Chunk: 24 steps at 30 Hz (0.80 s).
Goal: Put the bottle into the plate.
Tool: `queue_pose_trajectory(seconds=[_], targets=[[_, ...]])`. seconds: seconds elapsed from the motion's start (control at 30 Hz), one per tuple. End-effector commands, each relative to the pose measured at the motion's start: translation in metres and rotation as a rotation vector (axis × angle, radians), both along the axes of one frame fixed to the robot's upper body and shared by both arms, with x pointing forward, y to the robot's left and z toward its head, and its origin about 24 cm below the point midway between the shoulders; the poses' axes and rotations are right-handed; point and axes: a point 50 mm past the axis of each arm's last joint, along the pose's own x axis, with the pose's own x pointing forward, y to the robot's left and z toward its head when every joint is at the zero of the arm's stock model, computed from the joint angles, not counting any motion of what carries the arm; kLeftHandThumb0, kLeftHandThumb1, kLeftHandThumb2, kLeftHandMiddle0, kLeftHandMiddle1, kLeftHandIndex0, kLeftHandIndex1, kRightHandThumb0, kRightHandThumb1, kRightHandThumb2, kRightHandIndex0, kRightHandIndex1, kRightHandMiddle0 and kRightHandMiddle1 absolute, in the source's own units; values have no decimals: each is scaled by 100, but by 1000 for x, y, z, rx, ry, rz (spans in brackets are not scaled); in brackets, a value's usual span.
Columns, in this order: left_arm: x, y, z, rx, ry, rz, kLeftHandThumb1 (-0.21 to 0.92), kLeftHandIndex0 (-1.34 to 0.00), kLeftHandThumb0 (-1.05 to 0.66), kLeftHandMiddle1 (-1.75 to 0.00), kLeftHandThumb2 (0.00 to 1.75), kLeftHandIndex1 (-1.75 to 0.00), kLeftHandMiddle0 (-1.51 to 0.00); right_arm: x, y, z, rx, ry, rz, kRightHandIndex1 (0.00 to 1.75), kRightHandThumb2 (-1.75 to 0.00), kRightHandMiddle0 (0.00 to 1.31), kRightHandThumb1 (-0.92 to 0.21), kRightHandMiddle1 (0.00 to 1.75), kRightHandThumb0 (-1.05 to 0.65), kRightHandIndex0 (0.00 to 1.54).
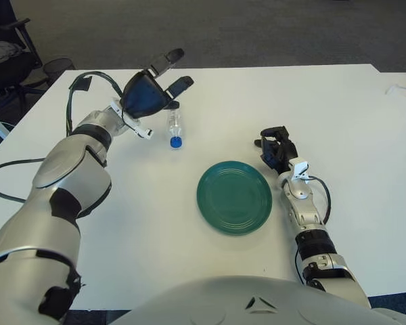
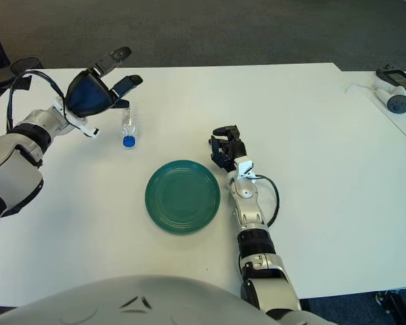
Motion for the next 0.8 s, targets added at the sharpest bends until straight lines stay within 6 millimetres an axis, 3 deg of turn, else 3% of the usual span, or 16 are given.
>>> queue_pose_trajectory(seconds=[0.0,0.17,0.5,0.77], targets=[[2,3,3,-1,3,18,92,-18,-78,-49,55,-140,-27,-12,-2,-25,3,131,-6,103,-52,19,-92,175,-35,37],[5,6,4,44,34,73,92,-8,-79,-49,61,-129,-20,-12,-3,-26,1,129,-4,102,-52,19,-92,175,-35,37],[13,10,5,124,112,189,92,-1,-77,-45,60,-127,-16,-13,-5,-27,0,122,-1,102,-52,19,-92,175,-35,38],[17,19,0,295,179,305,92,0,-73,-24,75,-92,-9,-14,-6,-26,-2,114,3,102,-52,19,-92,175,-35,39]])
